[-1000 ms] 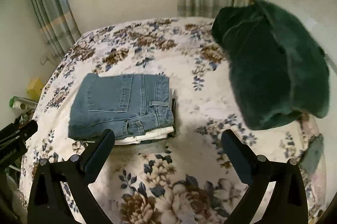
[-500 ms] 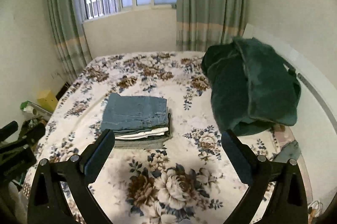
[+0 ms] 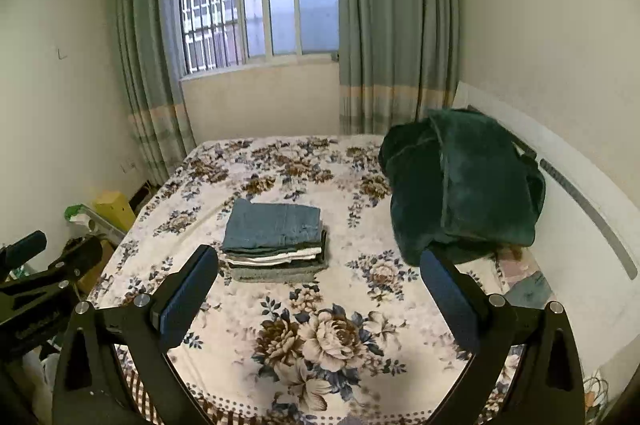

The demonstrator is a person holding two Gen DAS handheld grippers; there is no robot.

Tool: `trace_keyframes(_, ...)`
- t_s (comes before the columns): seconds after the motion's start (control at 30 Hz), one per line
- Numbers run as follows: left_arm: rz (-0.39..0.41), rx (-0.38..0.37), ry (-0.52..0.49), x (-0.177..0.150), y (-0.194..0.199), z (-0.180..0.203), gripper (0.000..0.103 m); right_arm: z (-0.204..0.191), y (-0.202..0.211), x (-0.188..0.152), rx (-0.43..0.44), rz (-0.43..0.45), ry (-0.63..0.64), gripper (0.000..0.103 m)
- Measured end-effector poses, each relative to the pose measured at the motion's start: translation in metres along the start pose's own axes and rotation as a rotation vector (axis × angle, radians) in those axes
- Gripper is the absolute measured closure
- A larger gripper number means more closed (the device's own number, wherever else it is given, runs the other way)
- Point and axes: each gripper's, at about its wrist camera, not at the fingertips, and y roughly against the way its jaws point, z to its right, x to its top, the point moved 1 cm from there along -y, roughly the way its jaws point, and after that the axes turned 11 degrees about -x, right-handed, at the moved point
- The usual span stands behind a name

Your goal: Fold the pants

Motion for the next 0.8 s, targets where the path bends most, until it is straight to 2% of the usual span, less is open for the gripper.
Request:
trace_keyframes(0.23, 0.024, -0.007, 0.016, -0.009, 0.033, 0.011, 0.01, 0.027, 0.044, -0.001, 0.008, 0.028, 0.004, 0.0)
trace_keyframes(0.27, 0.025, -0.008, 0.018, -0.01, 0.036, 0.012, 0.0, 0.029, 0.047, -0.001, 0.01, 0.029, 0.003, 0.0)
trace_keyframes(0.5, 0.046, 0.014, 0.009, -0.014, 0.052, 0.019, 0.0, 0.044, 0.068, -0.002, 0.012, 0.044, -0.003, 0.0)
trace_keyframes(0.8, 0.069, 0.033, 0.009, -0.018, 0.068, 0.023, 0.0, 0.051, 0.067, 0.004, 0.028, 0.056, 0.004, 0.0)
